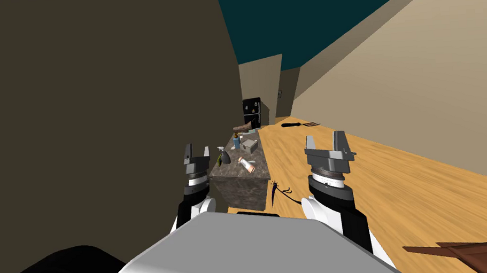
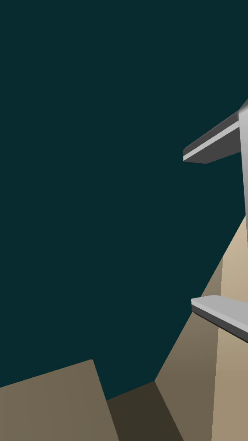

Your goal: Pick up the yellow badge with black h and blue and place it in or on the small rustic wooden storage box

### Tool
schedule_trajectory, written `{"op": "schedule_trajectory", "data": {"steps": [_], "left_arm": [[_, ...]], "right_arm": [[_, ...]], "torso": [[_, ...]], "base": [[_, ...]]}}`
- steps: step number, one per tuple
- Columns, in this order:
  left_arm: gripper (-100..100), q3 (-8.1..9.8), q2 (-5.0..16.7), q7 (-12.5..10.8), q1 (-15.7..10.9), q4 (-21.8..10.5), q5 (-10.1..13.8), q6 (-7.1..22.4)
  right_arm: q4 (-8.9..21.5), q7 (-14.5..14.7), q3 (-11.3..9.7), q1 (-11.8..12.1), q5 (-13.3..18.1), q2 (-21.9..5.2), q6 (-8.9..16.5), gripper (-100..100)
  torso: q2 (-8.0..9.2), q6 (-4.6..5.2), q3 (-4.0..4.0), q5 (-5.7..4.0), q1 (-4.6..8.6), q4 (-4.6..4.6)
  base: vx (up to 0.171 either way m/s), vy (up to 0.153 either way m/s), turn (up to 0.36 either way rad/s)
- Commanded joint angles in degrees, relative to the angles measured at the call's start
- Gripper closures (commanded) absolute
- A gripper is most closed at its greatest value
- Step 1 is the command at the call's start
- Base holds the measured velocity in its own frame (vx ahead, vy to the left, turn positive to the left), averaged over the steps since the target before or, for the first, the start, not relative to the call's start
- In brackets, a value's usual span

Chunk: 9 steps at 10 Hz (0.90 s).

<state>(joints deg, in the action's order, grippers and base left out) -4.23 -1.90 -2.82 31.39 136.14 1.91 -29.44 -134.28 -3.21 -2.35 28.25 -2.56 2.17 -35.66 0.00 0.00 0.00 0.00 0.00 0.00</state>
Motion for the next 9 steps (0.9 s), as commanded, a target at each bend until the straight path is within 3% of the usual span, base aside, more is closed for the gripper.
{"op": "schedule_trajectory", "data": {"steps": [1, 5, 9], "left_arm": [[-100, 0.20, 2.3, -0.3, -0.2, -0.4, 0.3, 0.4], [-100, 1.04, 8.2, -2.3, -1.3, -2.7, 2.2, 2.6], [-100, 1.89, 12.1, -5.6, -3.4, -6.2, 5.5, 6.5]], "right_arm": [[0.0, 0.0, 0.0, 0.0, 0.0, 0.0, 0.0, 0], [0.0, 0.0, 0.0, 0.0, 0.0, 0.0, 0.0, 0], [0.0, 0.0, 0.0, 0.0, 0.0, 0.0, 0.0, 0]], "torso": [[0.00, 0.00, 0.00, 0.00, 0.00, 0.00], [-0.05, 0.00, -0.03, 0.05, -0.21, 0.01], [-0.03, 0.00, -0.02, 0.03, -0.10, 0.01]], "base": [[-0.002, 0.015, 0.015], [0.010, 0.042, 0.015], [0.004, 0.023, 0.005]]}}
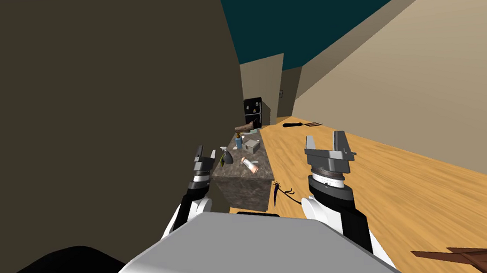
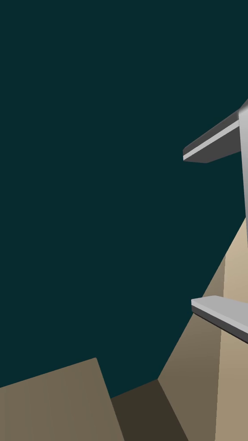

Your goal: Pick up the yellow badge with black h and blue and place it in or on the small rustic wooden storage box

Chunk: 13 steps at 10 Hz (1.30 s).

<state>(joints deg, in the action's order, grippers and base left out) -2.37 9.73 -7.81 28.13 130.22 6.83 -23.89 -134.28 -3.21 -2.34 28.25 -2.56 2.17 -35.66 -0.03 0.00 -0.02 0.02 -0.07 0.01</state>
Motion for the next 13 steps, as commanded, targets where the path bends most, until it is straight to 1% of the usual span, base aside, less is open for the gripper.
{"op": "schedule_trajectory", "data": {"steps": [1, 4, 7, 10, 13], "left_arm": [[-100, 0.23, 1.2, -1.6, -0.8, -1.3, 1.5, 2.1], [-100, 0.85, 2.8, -4.8, -2.9, -4.6, 4.7, 5.9], [-100, 1.59, 3.8, -8.3, -5.2, -8.3, 8.2, 10.1], [-100, 2.50, 4.1, -12.1, -7.6, -12.3, 11.9, 14.5], [-100, 3.54, 4.0, -15.9, -10.0, -16.4, 15.7, 18.9]], "right_arm": [[0.0, 0.0, 0.0, 0.0, 0.0, 0.0, 0.0, 0], [0.0, 0.0, 0.0, 0.0, 0.0, 0.0, 0.0, 0], [0.0, 0.0, 0.0, 0.0, 0.0, 0.0, 0.0, 0], [0.0, 0.0, 0.0, 0.0, 0.0, 0.0, 0.0, 0], [0.0, 0.0, 0.0, 0.0, 0.0, 0.0, 0.0, 0]], "torso": [[0.00, 0.00, 0.00, 0.00, 0.00, 0.00], [0.01, -0.01, 0.01, -0.01, 0.05, 0.00], [0.01, -0.01, 0.01, -0.01, 0.04, 0.00], [0.01, -0.01, 0.01, 0.00, -0.01, 0.00], [-0.01, -0.01, -0.01, 0.01, -0.07, 0.00]], "base": [[0.002, 0.006, -0.003], [0.000, 0.000, 0.000], [0.000, 0.005, 0.000], [0.000, 0.019, 0.005], [0.008, 0.034, 0.008]]}}
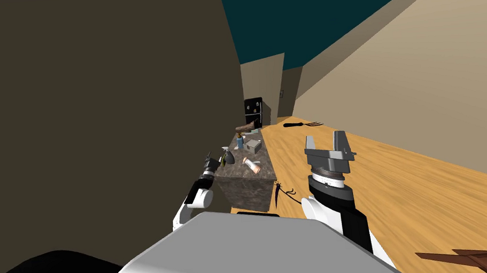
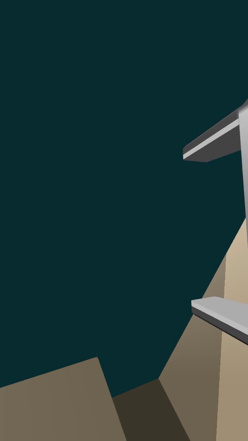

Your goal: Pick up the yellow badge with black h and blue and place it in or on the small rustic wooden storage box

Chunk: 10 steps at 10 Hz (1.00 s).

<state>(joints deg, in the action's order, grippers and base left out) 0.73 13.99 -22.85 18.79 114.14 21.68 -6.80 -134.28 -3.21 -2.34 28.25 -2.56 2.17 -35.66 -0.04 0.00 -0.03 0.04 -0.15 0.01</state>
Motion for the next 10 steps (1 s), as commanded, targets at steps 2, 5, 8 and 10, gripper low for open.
{"op": "schedule_trajectory", "data": {"steps": [2, 5, 8, 10], "left_arm": [[-100, 0.78, -0.4, -2.2, -1.5, -1.7, 2.1, 3.5], [-100, 1.74, -0.8, -6.1, -3.9, -5.7, 5.9, 8.0], [-100, 2.51, -1.6, -9.9, -6.3, -9.6, 9.7, 12.5], [-100, 3.01, -2.3, -12.2, -7.8, -12.1, 12.0, 15.3]], "right_arm": [[0.0, 0.0, 0.0, 0.0, 0.0, 0.0, 0.0, 0], [0.0, 0.0, 0.0, 0.0, 0.0, 0.0, 0.0, 0], [0.0, 0.0, 0.0, 0.0, 0.0, 0.0, 0.0, 0], [0.0, 0.0, 0.0, 0.0, 0.0, 0.0, 0.0, 0]], "torso": [[0.01, 0.00, 0.01, -0.01, 0.05, -0.01], [-0.01, 0.00, 0.00, -0.01, 0.06, 0.00], [-0.01, 0.00, -0.01, -0.02, 0.11, 0.00], [-0.01, 0.00, -0.01, -0.03, 0.14, 0.00]], "base": [[0.005, 0.023, 0.005], [0.009, 0.026, 0.005], [0.011, 0.013, -0.004], [0.012, 0.006, -0.004]]}}
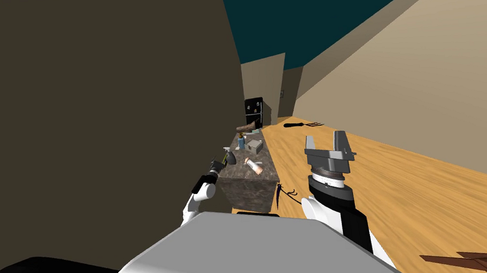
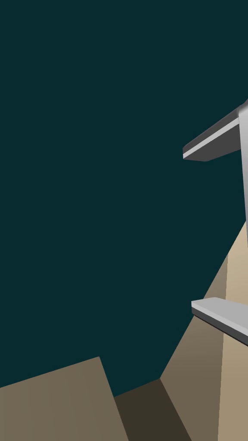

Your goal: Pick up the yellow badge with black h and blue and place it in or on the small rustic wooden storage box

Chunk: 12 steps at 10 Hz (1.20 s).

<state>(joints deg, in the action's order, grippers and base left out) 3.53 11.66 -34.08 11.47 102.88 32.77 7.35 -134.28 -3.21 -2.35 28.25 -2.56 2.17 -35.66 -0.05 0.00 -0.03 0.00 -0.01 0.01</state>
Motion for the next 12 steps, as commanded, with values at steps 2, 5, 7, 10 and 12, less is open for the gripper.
{"op": "schedule_trajectory", "data": {"steps": [2, 5, 7, 10, 12], "left_arm": [[-100, 0.79, -1.0, -3.2, -1.8, -3.1, 3.1, 3.7], [-100, 1.78, -3.7, -5.9, -3.5, -6.1, 5.8, 6.9], [-100, 2.47, -6.4, -7.4, -4.3, -7.7, 7.2, 8.6], [-100, 3.32, -11.7, -8.8, -5.1, -9.2, 8.5, 10.1], [-100, 3.58, -14.3, -9.2, -5.3, -9.6, 8.9, 10.5]], "right_arm": [[0.0, 0.0, 0.0, 0.0, 0.0, 0.0, 0.0, 0], [0.0, 0.0, 0.0, 0.0, 0.0, 0.0, 0.0, 0], [0.0, 0.0, 0.0, 0.0, 0.0, 0.0, 0.0, 0], [0.0, 0.0, 0.0, 0.0, 0.0, 0.0, 0.0, 0], [0.0, 0.0, 0.0, 0.0, 0.0, 0.0, 0.0, 0]], "torso": [[0.00, 0.00, 0.00, 0.01, -0.02, 0.00], [-0.01, -0.01, 0.00, 0.02, -0.13, 0.00], [-0.01, -0.01, 0.00, 0.05, -0.22, 0.00], [0.00, -0.01, 0.00, 0.05, -0.23, 0.00], [0.05, -0.01, 0.03, 0.04, -0.17, -0.01]], "base": [[0.010, 0.018, 0.004], [0.015, 0.044, 0.017], [0.016, 0.068, 0.025], [0.013, 0.069, 0.027], [0.000, 0.043, 0.017]]}}
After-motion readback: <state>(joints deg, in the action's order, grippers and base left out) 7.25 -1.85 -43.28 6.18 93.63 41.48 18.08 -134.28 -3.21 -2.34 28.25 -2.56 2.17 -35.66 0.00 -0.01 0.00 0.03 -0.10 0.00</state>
